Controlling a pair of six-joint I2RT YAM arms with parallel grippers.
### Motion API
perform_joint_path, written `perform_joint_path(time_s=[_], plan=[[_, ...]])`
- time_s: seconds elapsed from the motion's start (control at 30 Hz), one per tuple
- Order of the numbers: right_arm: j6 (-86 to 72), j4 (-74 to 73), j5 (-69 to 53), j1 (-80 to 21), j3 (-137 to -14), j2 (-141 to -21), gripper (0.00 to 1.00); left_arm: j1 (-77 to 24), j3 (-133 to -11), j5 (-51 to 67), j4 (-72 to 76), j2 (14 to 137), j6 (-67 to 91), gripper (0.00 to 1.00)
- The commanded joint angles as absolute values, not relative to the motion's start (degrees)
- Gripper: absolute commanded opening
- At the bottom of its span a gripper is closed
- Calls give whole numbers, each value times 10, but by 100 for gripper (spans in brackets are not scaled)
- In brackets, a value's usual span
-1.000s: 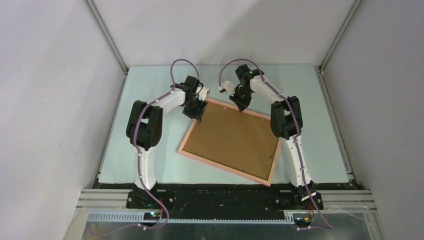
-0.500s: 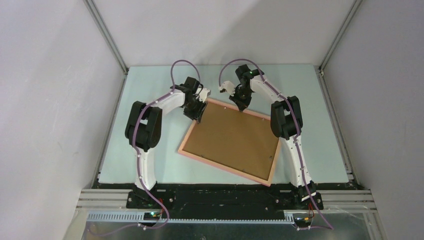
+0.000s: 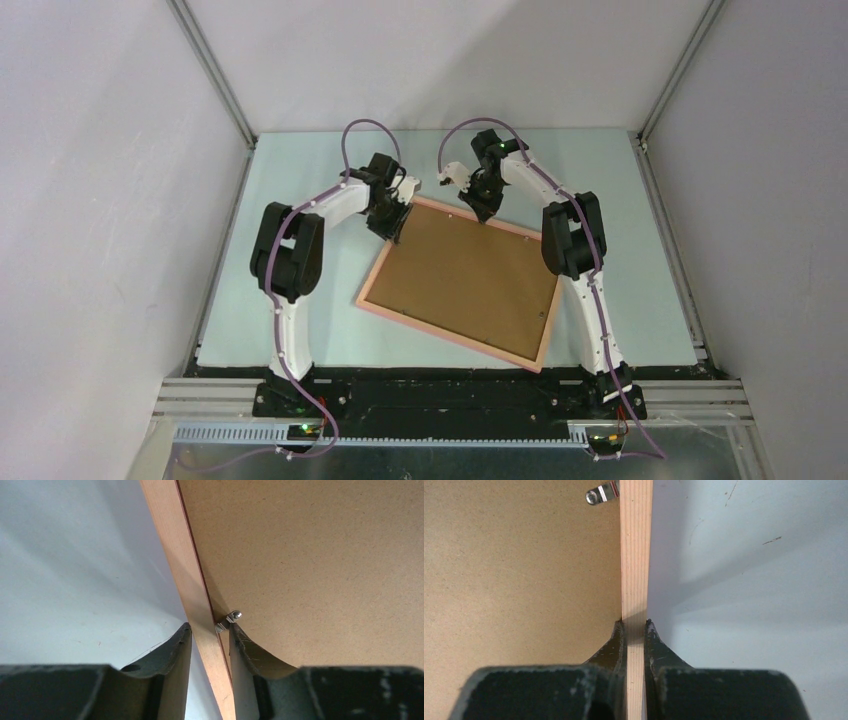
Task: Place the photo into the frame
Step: Install the photo frame at the center of the board.
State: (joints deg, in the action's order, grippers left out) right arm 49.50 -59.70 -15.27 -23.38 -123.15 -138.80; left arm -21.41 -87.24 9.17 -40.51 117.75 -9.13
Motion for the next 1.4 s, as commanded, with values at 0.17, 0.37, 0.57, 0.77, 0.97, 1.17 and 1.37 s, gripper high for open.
perform_joint_path(time_s=[0.17, 0.37, 0.57, 0.77, 0.97, 1.17, 1.37], plan=[[483, -543, -166, -246, -1202, -1401, 0, -214, -906, 88, -429, 1191, -97, 31], [481, -542, -168, -246, -1197, -1399, 0, -213, -906, 94, -429, 1193, -91, 29], [475, -538, -168, -244, -1194, -1393, 0, -213, -890, 90, -429, 1175, -93, 48], [458, -528, -169, -238, -1194, -1383, 7, -200, -865, 89, -436, 1133, -96, 64], [433, -516, -168, -232, -1187, -1366, 20, -166, -855, 137, -444, 1095, -89, 69], [405, -507, -172, -223, -1173, -1330, 32, -123, -852, 199, -445, 1081, -70, 69], [362, -510, -187, -208, -1158, -1282, 44, -120, -850, 220, -445, 1094, -62, 68]])
